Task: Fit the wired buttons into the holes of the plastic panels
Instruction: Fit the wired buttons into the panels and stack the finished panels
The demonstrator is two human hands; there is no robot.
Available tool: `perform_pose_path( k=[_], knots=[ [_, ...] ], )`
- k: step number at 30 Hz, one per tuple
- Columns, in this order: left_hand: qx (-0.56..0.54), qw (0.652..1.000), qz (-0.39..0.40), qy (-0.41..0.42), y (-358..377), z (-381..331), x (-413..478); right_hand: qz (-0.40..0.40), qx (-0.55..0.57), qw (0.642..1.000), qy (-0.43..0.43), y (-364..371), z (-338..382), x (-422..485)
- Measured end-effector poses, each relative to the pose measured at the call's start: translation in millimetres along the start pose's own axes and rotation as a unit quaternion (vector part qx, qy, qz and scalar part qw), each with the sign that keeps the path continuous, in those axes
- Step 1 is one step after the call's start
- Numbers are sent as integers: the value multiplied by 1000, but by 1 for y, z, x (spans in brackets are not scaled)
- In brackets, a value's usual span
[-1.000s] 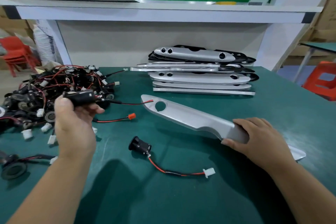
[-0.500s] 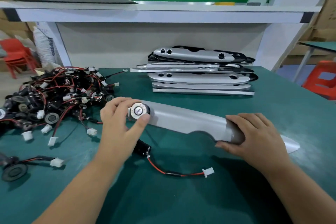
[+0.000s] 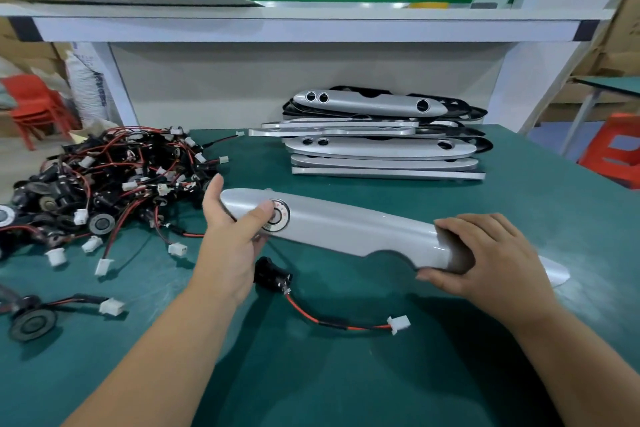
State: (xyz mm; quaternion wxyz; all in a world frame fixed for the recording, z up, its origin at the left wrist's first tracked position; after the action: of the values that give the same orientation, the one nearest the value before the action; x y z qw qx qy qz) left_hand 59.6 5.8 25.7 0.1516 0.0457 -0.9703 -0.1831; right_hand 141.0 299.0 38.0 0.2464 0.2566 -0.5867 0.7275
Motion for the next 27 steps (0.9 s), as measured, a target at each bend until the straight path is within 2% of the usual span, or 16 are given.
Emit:
perform_pose_path(
  k=[3,5,10,15,21,27],
  knots=[
    [35,999,21,3,0,-1,1,114,30,992,33,10,0,-2],
    [34,999,18,1,1,0,2,157,55,985,35,15,9,-2],
    [38,998,48,12,7,4,1,128,150,980,-37,14,72,10],
    [92,991,95,12,12,10,-10,131,155,977,-70,25,132,24],
    [64,992,107,-9,12,13,-8,141,163,975,-44,30,139,30],
    [154,977,145,6,10,13,-10,180,169,968,-44,30,135,30]
  ],
)
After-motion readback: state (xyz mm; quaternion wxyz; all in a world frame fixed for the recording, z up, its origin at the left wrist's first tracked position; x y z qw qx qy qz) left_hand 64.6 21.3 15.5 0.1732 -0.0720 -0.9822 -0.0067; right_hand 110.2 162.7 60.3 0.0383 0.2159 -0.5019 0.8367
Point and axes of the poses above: each hand's wrist, its own x-axis towards the middle knuckle, its own y-axis out of the palm, z = x × y, the point moved 6 cm from there along x, towards the middle knuckle, and after that the axes turned 8 degrees about y, right-handed, at the moved point
